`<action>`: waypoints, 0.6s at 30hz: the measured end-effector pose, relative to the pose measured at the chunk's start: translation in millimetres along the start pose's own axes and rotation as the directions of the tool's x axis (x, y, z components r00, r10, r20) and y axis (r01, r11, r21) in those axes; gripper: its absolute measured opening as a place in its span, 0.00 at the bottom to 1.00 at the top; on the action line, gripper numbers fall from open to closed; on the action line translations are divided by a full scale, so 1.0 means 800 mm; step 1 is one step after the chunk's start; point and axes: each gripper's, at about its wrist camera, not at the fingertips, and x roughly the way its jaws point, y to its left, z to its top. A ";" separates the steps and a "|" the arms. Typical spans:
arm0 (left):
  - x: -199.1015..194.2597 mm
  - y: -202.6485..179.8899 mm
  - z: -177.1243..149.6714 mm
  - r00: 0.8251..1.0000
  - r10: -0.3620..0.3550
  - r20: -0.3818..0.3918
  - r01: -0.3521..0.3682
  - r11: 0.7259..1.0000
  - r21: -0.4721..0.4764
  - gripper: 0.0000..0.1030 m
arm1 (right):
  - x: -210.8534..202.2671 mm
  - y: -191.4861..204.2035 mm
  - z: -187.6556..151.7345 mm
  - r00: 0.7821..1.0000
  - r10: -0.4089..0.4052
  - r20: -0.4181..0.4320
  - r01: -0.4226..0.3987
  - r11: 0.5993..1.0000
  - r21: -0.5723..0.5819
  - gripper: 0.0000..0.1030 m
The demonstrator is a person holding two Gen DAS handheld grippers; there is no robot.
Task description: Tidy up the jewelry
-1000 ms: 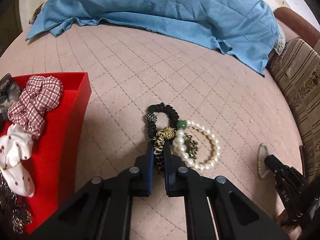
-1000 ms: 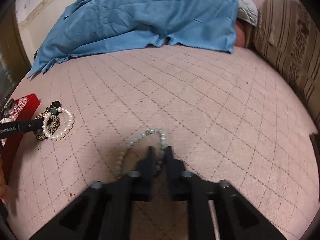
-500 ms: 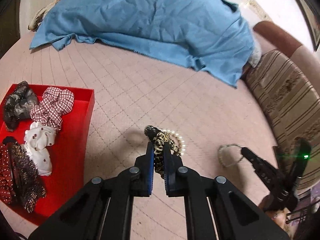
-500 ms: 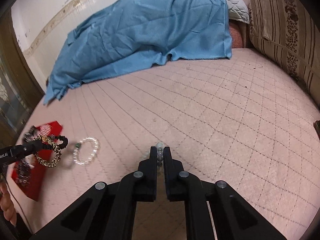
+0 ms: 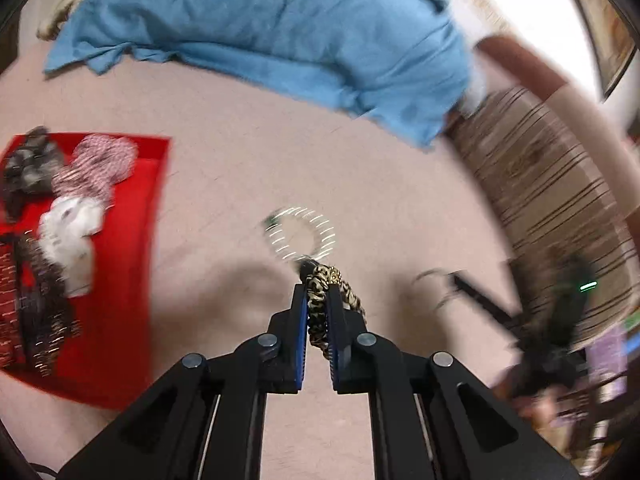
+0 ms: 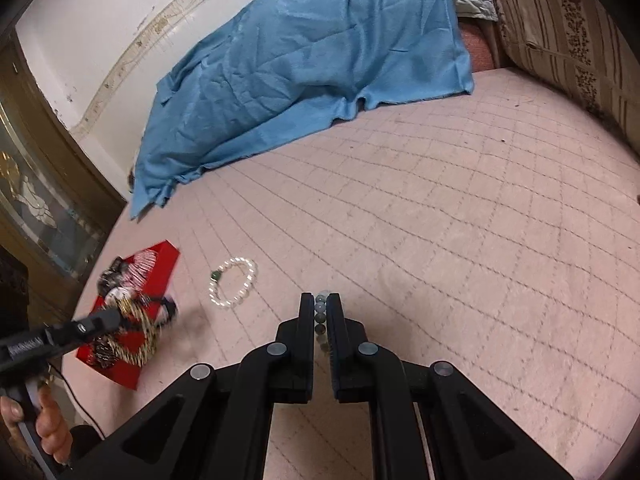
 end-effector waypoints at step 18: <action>0.032 0.024 -0.005 0.997 0.080 -0.019 -0.081 0.996 -0.043 0.29 | 0.011 -0.025 -0.017 0.999 0.011 -0.038 -0.009 0.999 0.049 0.07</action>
